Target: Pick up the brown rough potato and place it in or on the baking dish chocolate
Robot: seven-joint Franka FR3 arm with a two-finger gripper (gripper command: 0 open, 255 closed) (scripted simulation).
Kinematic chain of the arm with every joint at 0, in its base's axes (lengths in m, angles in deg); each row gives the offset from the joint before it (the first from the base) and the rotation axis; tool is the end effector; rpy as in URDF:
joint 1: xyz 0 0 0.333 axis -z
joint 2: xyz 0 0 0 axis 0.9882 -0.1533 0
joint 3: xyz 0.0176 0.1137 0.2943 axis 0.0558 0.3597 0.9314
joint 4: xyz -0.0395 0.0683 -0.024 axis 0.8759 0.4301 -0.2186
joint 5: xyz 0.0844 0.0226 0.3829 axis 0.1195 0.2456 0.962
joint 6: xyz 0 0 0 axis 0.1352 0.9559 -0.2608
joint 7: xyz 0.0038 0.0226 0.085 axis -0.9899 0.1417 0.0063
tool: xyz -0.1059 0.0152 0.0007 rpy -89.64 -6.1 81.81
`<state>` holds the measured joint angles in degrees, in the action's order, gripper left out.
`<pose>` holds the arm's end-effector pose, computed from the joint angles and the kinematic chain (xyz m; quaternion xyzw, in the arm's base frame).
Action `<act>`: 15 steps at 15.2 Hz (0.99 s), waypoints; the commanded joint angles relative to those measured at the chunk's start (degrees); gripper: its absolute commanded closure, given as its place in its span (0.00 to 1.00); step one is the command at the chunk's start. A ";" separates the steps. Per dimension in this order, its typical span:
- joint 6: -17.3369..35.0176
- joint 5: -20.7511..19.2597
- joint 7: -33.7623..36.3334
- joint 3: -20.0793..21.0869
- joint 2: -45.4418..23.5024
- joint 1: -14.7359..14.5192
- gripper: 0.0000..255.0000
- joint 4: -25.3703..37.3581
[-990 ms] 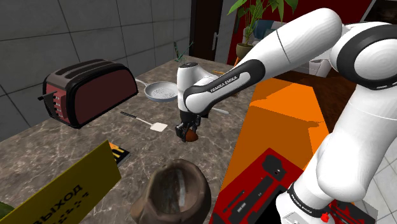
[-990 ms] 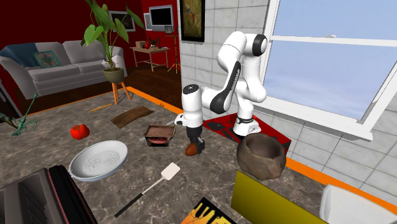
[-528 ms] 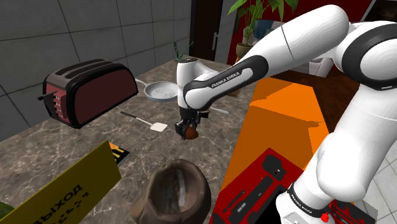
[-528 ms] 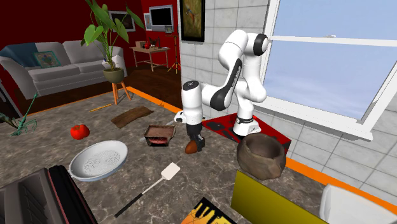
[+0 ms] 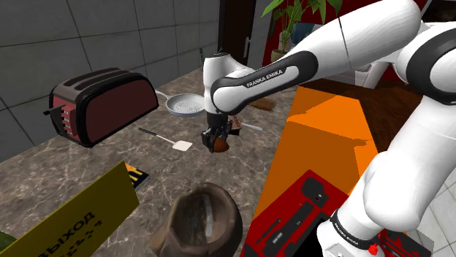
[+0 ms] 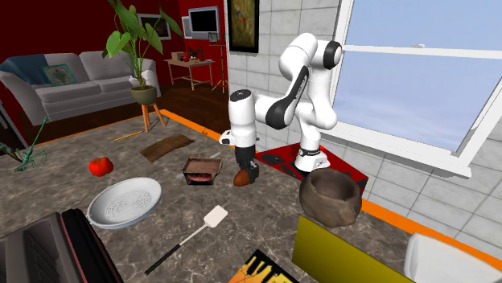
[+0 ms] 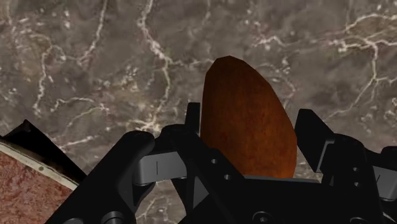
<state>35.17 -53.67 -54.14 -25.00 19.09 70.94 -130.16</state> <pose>0.4982 0.2028 0.3822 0.9974 0.0635 -0.0349 0.0041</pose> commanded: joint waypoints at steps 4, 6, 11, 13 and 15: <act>-3.75 0.39 -0.20 0.01 1.78 0.02 1.00 1.99; -5.25 0.52 -0.27 -0.01 2.37 0.04 1.00 2.91; -8.99 0.76 -0.42 -0.06 3.63 0.09 1.00 5.41; -10.49 0.84 -0.47 -0.08 4.05 0.11 1.00 6.50; -12.00 0.90 -0.51 -0.11 4.42 0.12 1.00 7.64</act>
<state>24.01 -52.85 -54.61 -25.10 23.11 71.06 -122.93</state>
